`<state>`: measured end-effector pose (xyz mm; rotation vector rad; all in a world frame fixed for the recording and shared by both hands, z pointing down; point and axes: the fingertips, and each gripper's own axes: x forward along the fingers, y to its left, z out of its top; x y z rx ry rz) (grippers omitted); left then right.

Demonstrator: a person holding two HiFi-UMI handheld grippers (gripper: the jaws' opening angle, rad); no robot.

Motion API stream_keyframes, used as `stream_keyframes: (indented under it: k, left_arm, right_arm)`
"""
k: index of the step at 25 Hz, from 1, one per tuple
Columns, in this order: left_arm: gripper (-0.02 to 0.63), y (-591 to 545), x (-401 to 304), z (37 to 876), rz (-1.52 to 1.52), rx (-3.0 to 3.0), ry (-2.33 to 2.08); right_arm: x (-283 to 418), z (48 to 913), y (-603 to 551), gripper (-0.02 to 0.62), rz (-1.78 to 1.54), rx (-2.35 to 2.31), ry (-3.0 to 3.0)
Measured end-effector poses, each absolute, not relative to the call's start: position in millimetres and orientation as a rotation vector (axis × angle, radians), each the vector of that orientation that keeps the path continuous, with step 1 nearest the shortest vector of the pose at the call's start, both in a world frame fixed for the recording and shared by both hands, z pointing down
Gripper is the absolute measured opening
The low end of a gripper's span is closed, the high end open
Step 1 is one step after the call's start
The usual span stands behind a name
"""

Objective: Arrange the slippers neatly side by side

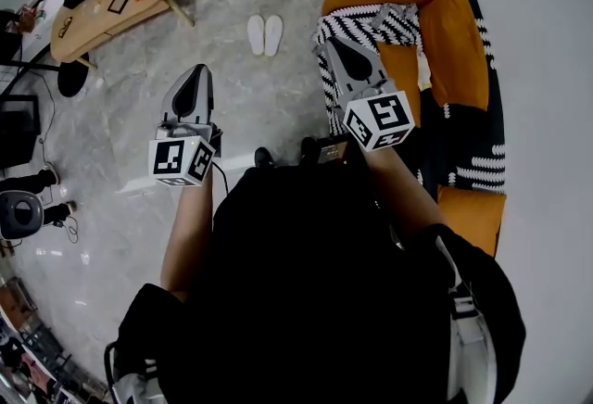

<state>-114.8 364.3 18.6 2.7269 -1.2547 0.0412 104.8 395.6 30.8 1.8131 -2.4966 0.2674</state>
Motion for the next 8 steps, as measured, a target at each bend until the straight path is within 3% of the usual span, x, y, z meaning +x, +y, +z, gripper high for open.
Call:
stream_keyframes:
  k: [8]
  left_arm:
    - [0.015,366.6,-107.0,17.5,0.041,2.743,-1.232]
  right_arm:
    - [106.6,32.6,400.8,0.032,0.27,1.81,-2.485]
